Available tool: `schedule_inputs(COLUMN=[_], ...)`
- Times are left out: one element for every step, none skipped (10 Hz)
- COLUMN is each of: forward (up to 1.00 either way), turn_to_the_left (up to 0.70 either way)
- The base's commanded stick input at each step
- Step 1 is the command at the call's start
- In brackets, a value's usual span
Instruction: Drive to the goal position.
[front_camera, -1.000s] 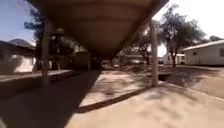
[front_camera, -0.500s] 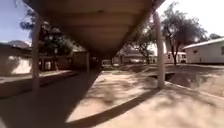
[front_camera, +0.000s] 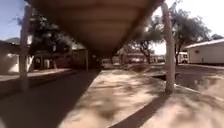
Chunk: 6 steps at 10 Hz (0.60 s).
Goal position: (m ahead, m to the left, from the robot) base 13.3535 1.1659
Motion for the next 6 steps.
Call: schedule_inputs(forward=[0.85,0.85,0.85,0.85,0.85,0.85], turn_to_the_left=[0.00,0.00,0.00,0.00,0.34,0.34])
